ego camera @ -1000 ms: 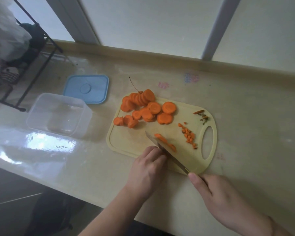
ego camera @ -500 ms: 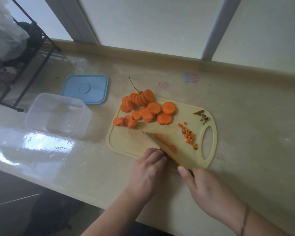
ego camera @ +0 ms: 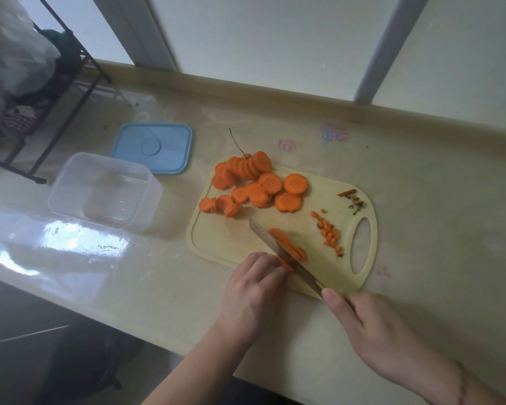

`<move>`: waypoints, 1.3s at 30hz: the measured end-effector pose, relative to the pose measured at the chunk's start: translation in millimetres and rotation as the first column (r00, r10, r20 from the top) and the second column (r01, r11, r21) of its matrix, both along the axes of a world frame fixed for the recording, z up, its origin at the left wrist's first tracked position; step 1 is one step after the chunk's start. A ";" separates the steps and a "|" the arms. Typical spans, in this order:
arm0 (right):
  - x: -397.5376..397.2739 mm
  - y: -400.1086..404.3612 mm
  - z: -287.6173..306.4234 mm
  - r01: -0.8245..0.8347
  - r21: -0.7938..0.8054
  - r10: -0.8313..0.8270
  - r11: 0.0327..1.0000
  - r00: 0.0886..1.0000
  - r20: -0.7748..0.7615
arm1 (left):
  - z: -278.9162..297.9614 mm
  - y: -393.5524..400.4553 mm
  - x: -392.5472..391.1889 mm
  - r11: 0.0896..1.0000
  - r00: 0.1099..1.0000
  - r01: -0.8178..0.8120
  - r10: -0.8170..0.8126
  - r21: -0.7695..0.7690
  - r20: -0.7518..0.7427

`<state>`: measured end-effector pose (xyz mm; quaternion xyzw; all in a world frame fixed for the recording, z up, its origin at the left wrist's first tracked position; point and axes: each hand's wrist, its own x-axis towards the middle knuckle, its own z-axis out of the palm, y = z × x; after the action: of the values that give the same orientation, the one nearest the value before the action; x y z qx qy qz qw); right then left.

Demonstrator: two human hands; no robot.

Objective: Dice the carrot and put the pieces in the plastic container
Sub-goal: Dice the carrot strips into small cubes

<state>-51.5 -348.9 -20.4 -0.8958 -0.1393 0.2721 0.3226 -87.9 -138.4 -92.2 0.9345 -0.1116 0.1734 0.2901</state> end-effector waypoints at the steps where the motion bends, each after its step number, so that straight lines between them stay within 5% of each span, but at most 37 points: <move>1: -2.0 -2.0 -1.1 -0.003 -0.001 0.003 1.000 1.000 0.003 | -0.8 0.1 0.2 1.000 1.000 -0.001 0.001 0.002 -0.006; 21: 2.8 26.2 -11.7 0.002 -0.073 0.000 0.997 1.000 0.029 | -11.2 -1.8 2.5 0.999 1.000 0.003 -0.005 -0.051 -0.029; 30: 1.9 15.6 17.2 0.094 0.032 -0.088 0.995 0.986 -0.140 | -7.7 2.5 1.3 0.999 1.000 0.007 -0.007 -0.054 -0.005; 39: -0.6 -29.9 19.7 0.241 -0.031 -0.242 0.970 0.952 -0.186 | 3.2 -17.3 6.4 0.971 0.956 -0.231 0.216 -0.054 -0.196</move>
<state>-52.1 -378.8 -0.7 -0.8774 0.0034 0.3149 0.3618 -81.5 -155.7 -89.1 0.9416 0.0296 0.1197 0.3135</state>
